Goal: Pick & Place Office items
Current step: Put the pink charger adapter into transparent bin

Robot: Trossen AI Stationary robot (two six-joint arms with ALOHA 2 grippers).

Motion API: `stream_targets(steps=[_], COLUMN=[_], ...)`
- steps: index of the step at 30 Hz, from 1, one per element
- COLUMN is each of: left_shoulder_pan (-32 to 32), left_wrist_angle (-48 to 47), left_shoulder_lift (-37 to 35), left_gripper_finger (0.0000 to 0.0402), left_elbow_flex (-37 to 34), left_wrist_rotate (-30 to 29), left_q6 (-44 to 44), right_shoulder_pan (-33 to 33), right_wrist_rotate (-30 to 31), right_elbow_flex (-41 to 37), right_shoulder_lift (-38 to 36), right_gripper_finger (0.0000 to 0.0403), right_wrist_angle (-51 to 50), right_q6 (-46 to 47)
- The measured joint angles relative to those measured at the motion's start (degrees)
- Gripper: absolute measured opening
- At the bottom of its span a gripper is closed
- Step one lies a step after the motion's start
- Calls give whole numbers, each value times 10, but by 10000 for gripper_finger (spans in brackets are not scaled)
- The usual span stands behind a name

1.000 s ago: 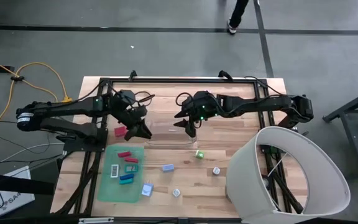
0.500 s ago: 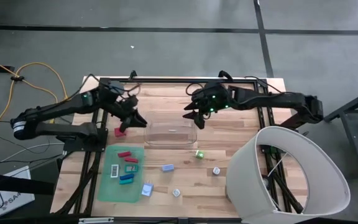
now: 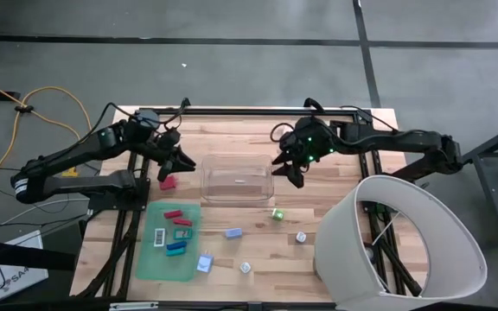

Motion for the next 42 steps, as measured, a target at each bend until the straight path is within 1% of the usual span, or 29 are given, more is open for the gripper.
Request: stream_targets(steps=[2,9,11,15,17,20,25,31,38,42], left_shoulder_pan=[0,0,0,0,0,0,0,0,0,0], left_wrist_angle=[-6,-7,-7,-7,-7,-7,-7,0,-13,-65], left_shoulder_lift=[2,3,3,3,3,3,3,-5,-62,-92], left_gripper_finger=[102,102,102,102,102,102,102,102,102,102], left_elbow_flex=[0,0,0,0,0,0,0,0,0,0], left_wrist_rotate=[0,-1,-1,-1,-1,-1,-1,-2,-55,-126], left_q6=[0,0,0,-1,-1,-2,-3,-15,-18,-32], right_shoulder_pan=[0,-1,-1,-2,-2,-2,-6,-42,-95,-126], right_wrist_rotate=[-11,-3,19,91,113,118,118,119,114,114], right_elbow_flex=[0,0,0,0,0,0,0,0,0,0], right_shoulder_lift=[0,0,0,0,0,0,0,16,14,15], right_gripper_finger=[178,178,178,178,178,178,178,178,178,178], right_wrist_angle=[-9,-33,-27,-28,-28,-28,-28,-35,-38,-62], right_q6=[7,21,21,21,21,14,-28,-41,-72,-90])
